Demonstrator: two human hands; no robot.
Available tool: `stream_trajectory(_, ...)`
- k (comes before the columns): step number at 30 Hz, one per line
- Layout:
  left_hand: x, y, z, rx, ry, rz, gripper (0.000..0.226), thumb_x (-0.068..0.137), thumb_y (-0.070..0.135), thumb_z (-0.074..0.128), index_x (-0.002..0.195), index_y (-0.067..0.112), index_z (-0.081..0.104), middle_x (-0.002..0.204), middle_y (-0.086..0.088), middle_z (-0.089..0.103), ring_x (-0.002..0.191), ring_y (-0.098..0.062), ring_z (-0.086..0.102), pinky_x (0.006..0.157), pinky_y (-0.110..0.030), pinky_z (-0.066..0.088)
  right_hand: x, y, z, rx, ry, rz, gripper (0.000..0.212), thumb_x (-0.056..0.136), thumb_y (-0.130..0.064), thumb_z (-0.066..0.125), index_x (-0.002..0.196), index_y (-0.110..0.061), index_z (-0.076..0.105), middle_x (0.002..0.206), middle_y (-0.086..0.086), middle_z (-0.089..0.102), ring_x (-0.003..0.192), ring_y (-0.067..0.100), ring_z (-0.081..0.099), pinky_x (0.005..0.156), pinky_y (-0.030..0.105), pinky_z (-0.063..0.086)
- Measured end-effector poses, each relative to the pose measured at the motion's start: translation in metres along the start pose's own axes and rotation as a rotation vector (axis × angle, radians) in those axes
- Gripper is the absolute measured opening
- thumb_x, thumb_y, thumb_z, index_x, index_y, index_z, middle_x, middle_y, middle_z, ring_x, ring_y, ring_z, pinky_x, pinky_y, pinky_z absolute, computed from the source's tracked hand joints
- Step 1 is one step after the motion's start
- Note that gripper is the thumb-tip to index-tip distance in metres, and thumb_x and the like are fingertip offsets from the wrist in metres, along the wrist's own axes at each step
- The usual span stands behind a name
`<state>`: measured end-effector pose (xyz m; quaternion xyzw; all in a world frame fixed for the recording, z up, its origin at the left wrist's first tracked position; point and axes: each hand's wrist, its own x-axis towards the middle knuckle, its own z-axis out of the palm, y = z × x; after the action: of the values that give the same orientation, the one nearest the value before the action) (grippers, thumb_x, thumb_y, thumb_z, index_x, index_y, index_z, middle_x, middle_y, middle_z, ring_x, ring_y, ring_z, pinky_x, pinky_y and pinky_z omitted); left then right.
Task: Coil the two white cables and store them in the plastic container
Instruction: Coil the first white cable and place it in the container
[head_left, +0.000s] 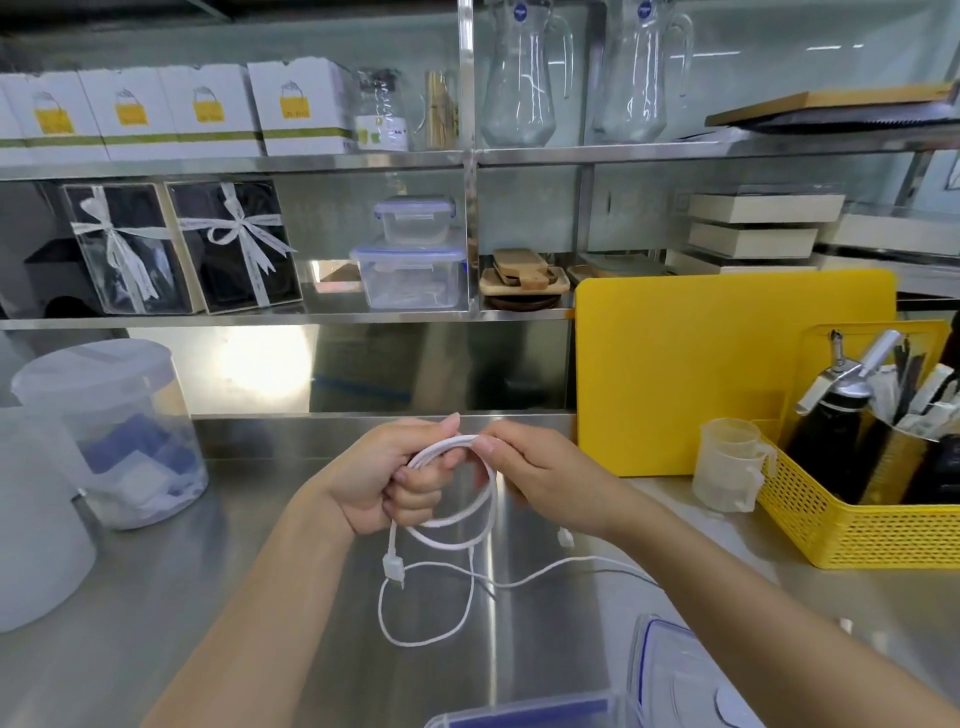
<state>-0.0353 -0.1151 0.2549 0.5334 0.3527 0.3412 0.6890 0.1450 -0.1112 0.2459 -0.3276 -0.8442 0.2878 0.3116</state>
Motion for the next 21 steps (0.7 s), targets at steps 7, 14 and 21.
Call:
stream_trajectory(7,0.020,-0.011,0.017,-0.028,0.246,0.306,0.032,0.097,0.012,0.037,0.104,-0.002,0.065,0.064,-0.001,0.050,0.045,-0.006,0.036,0.053,-0.025,0.036,0.003,0.022,0.011,0.111,0.433,0.193,0.038,0.099,-0.026,0.033,0.063,-0.025,0.044,0.057,-0.005,0.045,0.053,0.009,0.041,0.052,0.020,0.033)
stream_trajectory(14,0.032,-0.023,0.027,0.283,0.542,0.411,0.032,0.096,-0.001,0.039,0.097,0.013,0.069,0.065,-0.004,0.049,0.044,-0.007,0.043,0.049,-0.025,0.049,0.002,0.029,0.006,0.253,0.424,0.295,0.035,0.097,-0.030,0.039,0.068,-0.020,0.056,0.060,0.001,0.050,0.055,0.014,0.046,0.053,0.029,0.037)
stream_trajectory(21,0.041,-0.033,0.005,0.253,0.701,0.421,0.028,0.095,-0.001,0.042,0.106,0.004,0.067,0.069,-0.007,0.051,0.036,-0.003,0.031,0.036,-0.014,0.026,-0.014,0.035,-0.017,-0.087,0.001,0.507,0.022,0.093,-0.020,0.046,0.074,-0.012,0.055,0.068,0.003,0.052,0.059,0.013,0.046,0.058,0.027,0.038)
